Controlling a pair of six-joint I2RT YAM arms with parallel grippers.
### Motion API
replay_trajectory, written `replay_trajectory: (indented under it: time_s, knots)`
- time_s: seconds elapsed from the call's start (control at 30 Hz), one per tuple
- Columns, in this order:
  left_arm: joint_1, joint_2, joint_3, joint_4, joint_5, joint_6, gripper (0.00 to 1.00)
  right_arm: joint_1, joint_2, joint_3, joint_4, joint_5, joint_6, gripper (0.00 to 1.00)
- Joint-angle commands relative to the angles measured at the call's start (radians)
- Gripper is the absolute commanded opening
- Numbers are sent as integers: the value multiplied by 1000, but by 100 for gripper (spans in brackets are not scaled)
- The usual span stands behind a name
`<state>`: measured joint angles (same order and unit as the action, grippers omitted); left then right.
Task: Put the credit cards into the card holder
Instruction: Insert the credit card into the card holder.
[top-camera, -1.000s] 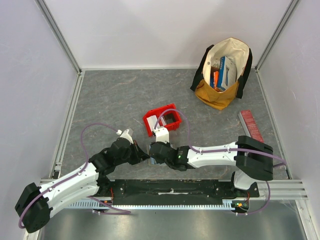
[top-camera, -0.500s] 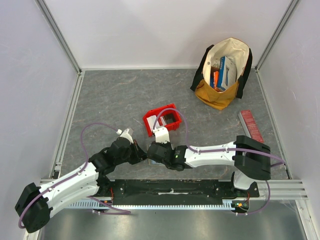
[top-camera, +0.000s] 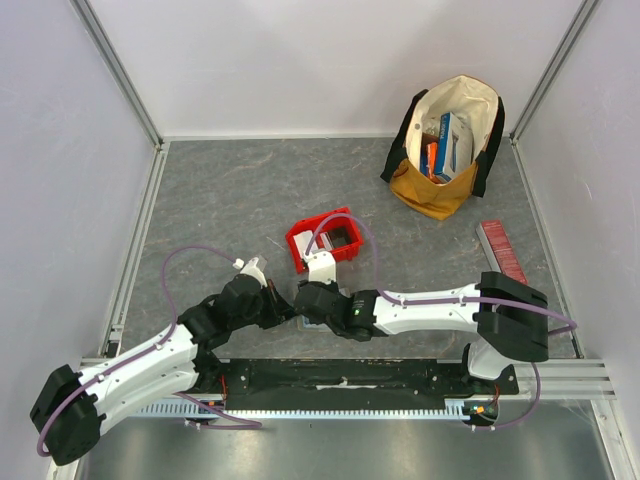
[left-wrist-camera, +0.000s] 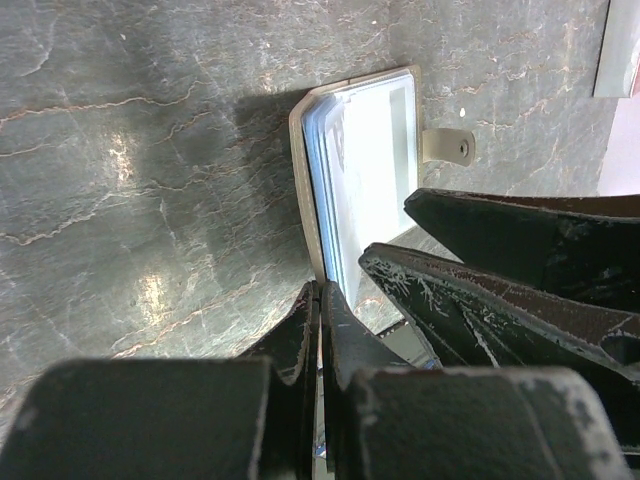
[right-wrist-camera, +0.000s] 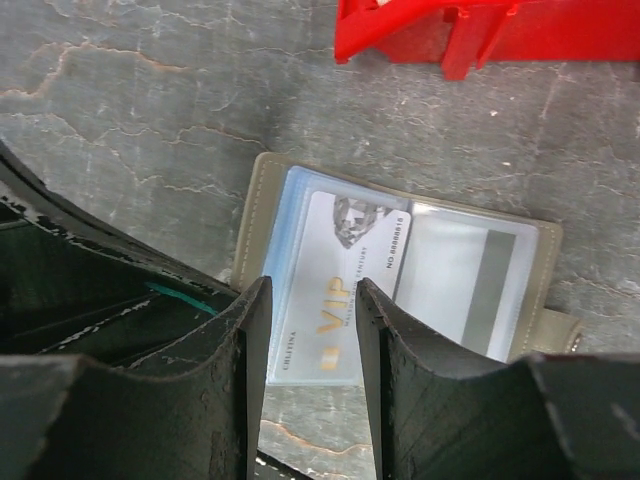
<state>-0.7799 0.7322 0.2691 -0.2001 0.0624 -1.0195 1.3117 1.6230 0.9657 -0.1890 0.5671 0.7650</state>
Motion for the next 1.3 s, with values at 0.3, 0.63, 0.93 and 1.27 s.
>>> replay_trajectory:
  time_s: [0.3,0.63,0.93,1.27]
  knots:
    - [2,-8,42,21,10,32,2,4,40,-7,23,-7,17,41]
    - [2,-10,51,10,7,33,2,4,72,-1,-23,7,28,40]
    - [2,-14,56,5,5,35,2,4,77,31,-127,96,33,38]
    - [2,-13,56,4,5,36,2,4,75,30,-113,74,31,38]
